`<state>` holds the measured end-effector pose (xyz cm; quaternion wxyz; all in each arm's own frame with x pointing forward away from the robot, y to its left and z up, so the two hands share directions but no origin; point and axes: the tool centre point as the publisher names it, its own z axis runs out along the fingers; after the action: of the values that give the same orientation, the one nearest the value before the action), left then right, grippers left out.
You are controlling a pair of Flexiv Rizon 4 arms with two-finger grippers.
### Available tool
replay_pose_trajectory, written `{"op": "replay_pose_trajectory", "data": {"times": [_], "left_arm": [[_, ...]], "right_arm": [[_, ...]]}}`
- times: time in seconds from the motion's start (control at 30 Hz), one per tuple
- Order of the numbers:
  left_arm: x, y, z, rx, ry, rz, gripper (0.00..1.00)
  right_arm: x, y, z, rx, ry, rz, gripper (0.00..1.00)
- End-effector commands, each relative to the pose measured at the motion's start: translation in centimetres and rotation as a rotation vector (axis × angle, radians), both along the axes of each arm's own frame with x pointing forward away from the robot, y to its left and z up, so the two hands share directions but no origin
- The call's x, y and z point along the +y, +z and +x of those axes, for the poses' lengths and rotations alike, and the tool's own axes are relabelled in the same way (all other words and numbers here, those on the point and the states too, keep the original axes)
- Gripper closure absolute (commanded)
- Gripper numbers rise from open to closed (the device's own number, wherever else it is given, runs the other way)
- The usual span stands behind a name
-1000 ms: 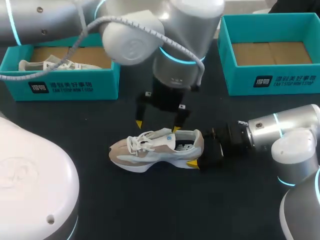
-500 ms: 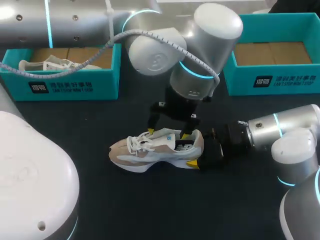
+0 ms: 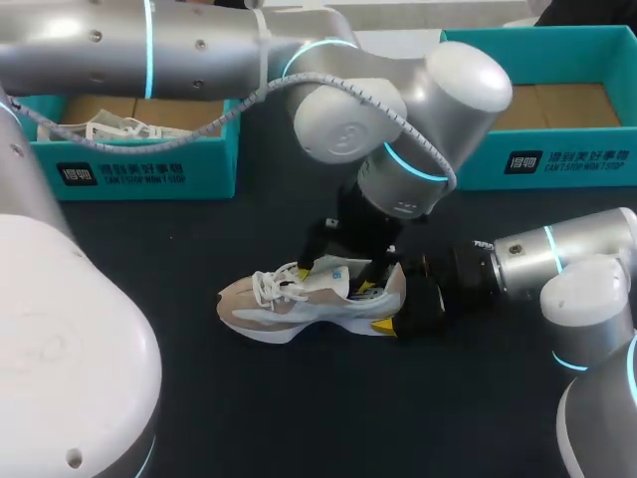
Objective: Take the shoe out of the shoebox, open the shoe tongue, remove and reinsert the insole, then place the shoe into the shoebox
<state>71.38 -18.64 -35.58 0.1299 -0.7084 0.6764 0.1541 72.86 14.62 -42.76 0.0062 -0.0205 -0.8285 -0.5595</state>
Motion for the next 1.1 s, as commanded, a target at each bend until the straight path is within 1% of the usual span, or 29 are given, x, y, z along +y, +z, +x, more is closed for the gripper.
{"op": "replay_pose_trajectory", "data": {"times": [0.03,0.23,0.33,0.43,0.47,0.63,0.67,0.7,0.73,0.77,0.83,0.87,0.9,1.1], "left_arm": [[-0.1,-1.2,0.0,0.005,0.007,0.027,0.00],[1.4,-1.5,-0.8,0.019,0.012,0.059,0.00],[2.8,-1.2,-1.0,0.033,0.041,0.068,0.00],[4.1,-0.5,-1.0,0.041,0.074,0.060,0.00],[4.6,0.1,-1.2,0.039,0.084,0.055,0.00],[5.5,1.9,-1.4,0.027,0.106,0.028,0.00],[5.6,2.2,-1.4,0.020,0.106,0.025,0.10],[5.6,2.3,-1.5,0.019,0.106,0.024,0.15],[5.6,2.7,-1.5,0.017,0.108,0.009,0.29],[5.5,3.2,-1.7,0.012,0.102,-0.002,0.52],[5.3,3.6,-1.8,0.006,0.096,-0.014,0.63],[5.1,3.9,-2.0,0.007,0.087,-0.024,0.80],[4.9,4.1,-2.1,0.011,0.081,-0.030,1.00],[4.4,5.0,-2.7,0.016,0.053,-0.054,1.00]], "right_arm": [[0.8,-0.8,0.2,0.000,-0.001,-0.004,1.00],[0.8,-0.8,0.2,0.000,-0.001,-0.004,1.00],[0.8,-0.8,0.2,0.000,-0.001,-0.004,1.00],[0.8,-0.8,0.2,0.000,-0.001,-0.004,1.00],[0.8,-0.8,0.2,0.000,-0.001,-0.004,1.00],[0.8,-0.8,0.2,0.000,-0.001,-0.004,1.00],[0.8,-0.8,0.2,0.000,-0.001,-0.004,1.00],[0.8,-0.8,0.2,0.000,-0.001,-0.004,1.00],[0.8,-0.8,0.2,0.000,-0.001,-0.004,1.00],[0.8,-0.8,0.2,0.000,-0.001,-0.004,1.00],[0.8,-0.8,0.2,0.000,-0.001,-0.004,1.00],[0.8,-0.8,0.2,0.000,-0.001,-0.004,1.00],[0.8,-0.8,0.2,0.000,-0.001,-0.004,1.00],[0.8,-0.8,0.2,0.000,-0.001,-0.004,1.00]]}}
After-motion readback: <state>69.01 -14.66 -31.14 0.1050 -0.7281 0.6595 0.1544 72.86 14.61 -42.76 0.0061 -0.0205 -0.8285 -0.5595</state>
